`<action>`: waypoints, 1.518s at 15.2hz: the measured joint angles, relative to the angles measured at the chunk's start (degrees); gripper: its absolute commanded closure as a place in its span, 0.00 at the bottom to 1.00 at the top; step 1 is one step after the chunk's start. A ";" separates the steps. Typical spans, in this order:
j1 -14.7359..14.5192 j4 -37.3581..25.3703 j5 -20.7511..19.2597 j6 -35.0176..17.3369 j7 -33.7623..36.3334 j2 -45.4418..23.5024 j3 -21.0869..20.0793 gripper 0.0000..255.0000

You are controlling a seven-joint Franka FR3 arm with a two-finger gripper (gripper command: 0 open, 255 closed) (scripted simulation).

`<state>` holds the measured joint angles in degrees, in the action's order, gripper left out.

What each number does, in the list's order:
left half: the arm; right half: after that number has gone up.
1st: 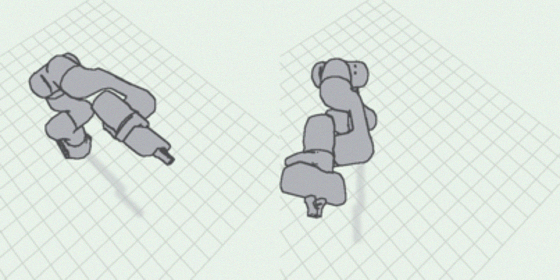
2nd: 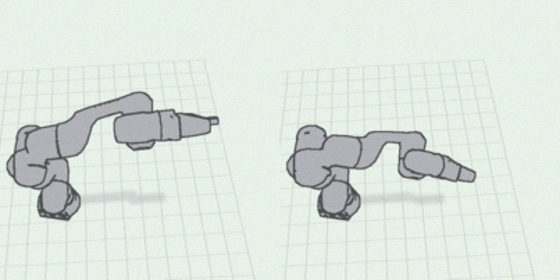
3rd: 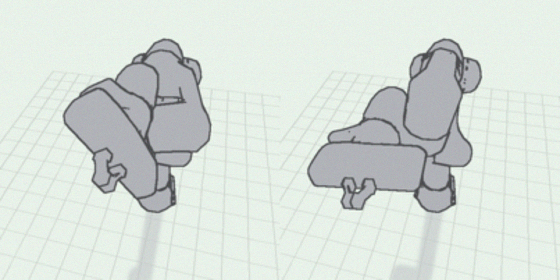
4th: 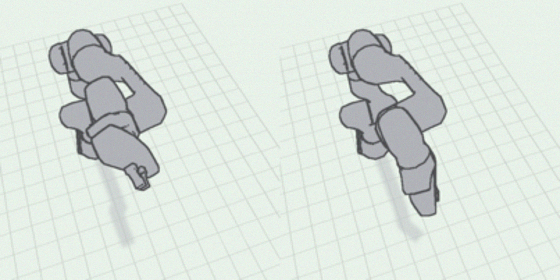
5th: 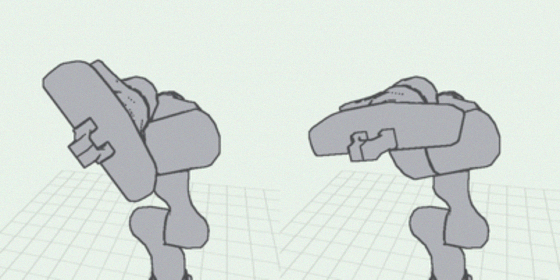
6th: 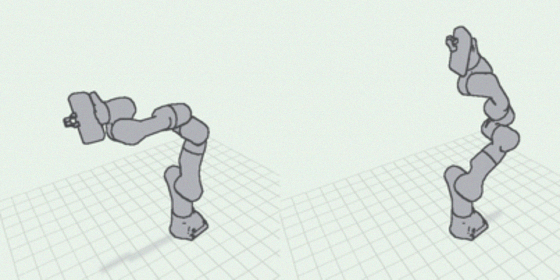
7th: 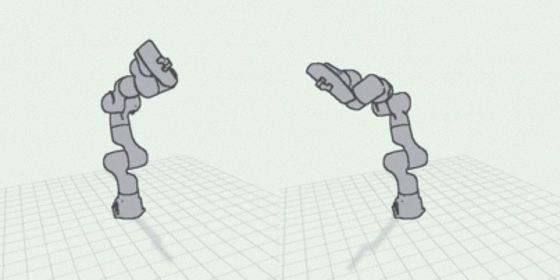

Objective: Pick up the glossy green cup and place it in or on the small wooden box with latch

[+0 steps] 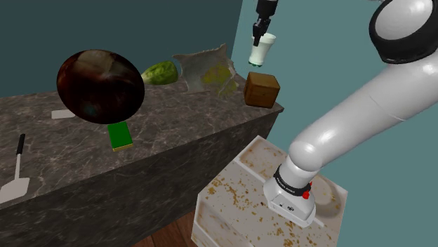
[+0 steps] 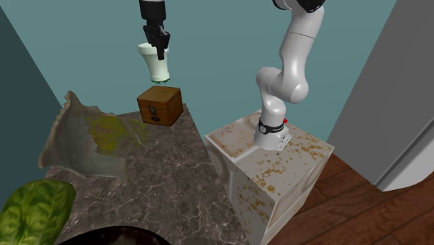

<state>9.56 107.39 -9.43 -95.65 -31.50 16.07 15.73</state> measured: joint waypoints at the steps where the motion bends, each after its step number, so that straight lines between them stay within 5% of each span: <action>1: 0.49 -0.53 -0.01 -0.29 -1.55 -0.63 1.05 1.00; 10: 4.56 -10.91 2.75 -0.06 -14.76 -9.79 9.49 1.00; 23: 4.96 -0.61 2.23 -9.73 -14.47 -9.10 9.97 1.00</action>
<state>14.52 106.78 -7.20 -105.38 -45.97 6.96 25.70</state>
